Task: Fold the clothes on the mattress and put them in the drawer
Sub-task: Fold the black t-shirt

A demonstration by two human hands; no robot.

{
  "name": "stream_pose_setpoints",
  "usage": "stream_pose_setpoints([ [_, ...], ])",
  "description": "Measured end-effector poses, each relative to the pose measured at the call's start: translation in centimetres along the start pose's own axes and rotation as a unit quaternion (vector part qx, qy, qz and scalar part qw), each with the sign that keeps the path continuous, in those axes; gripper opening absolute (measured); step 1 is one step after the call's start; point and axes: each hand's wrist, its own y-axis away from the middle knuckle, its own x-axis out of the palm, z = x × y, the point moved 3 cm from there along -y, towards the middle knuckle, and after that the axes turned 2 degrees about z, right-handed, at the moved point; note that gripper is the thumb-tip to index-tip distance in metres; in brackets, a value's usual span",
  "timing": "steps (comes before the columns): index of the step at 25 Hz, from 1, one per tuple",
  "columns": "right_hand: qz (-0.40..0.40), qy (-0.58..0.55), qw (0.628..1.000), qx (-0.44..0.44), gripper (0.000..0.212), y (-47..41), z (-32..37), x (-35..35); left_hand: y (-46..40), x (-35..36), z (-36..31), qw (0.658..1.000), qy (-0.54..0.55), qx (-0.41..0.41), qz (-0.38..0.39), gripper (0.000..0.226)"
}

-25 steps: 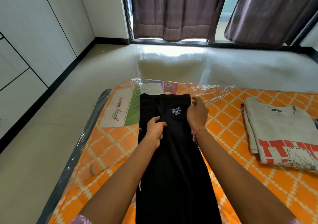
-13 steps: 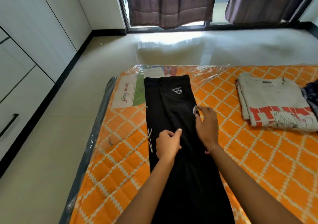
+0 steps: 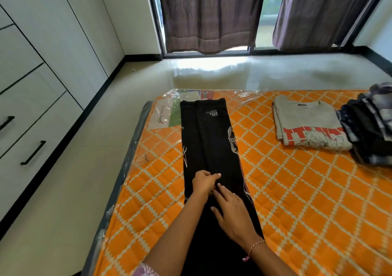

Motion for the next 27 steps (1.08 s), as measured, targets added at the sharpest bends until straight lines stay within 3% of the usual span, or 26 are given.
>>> stream_pose_setpoints([
  [2, -0.005, 0.034, 0.999, 0.023, 0.063, 2.4, -0.1, 0.2, 1.8, -0.1, 0.6, 0.996, -0.085, 0.021, 0.015, 0.017],
  [5, -0.014, 0.076, 0.995, 0.061, 0.076, 6.4, -0.5, 1.7, 4.3, -1.5, 2.9, 0.980, -0.190, 0.063, -0.012, 0.039],
  [7, -0.016, 0.081, 0.994, 0.078, 0.079, 8.3, -0.9, 2.4, 5.6, -2.1, 4.7, 0.960, -0.267, 0.083, 0.030, 0.033],
  [9, -0.017, 0.091, 0.992, 0.081, 0.077, 9.0, -1.1, 2.6, 6.6, -2.6, 5.9, 0.974, -0.201, 0.086, 0.066, 0.018],
  [10, -0.011, 0.092, 0.993, 0.070, 0.075, 9.1, -1.0, 2.6, 7.2, -2.8, 6.3, 0.990, -0.097, 0.077, 0.074, 0.013],
  [12, 0.019, 0.083, 0.996, 0.029, 0.073, 9.7, -0.7, 2.9, 8.5, -3.3, 7.8, 0.994, 0.062, 0.059, 0.074, 0.016],
  [13, 0.042, 0.092, 0.995, 0.004, 0.073, 10.0, -0.7, 3.3, 9.1, -3.4, 8.5, 0.993, 0.068, 0.063, 0.077, 0.018],
  [16, 0.085, 0.148, 0.985, -0.037, 0.074, 11.8, -1.5, 4.3, 10.4, -3.8, 10.8, 0.987, -0.105, 0.125, -0.014, 0.023],
  [18, 0.083, 0.160, 0.983, -0.037, 0.074, 12.5, -2.2, 4.4, 11.1, -4.1, 11.5, 0.970, -0.153, 0.166, -0.093, 0.029],
  [25, 0.114, 0.217, 0.969, -0.046, 0.080, 13.6, -3.1, 4.3, 13.0, -3.8, 13.1, 0.937, -0.277, 0.165, -0.132, 0.033],
  [27, 0.132, 0.217, 0.966, -0.049, 0.083, 13.9, -3.3, 4.1, 13.3, -3.6, 13.2, 0.904, -0.356, 0.177, -0.158, 0.043],
])
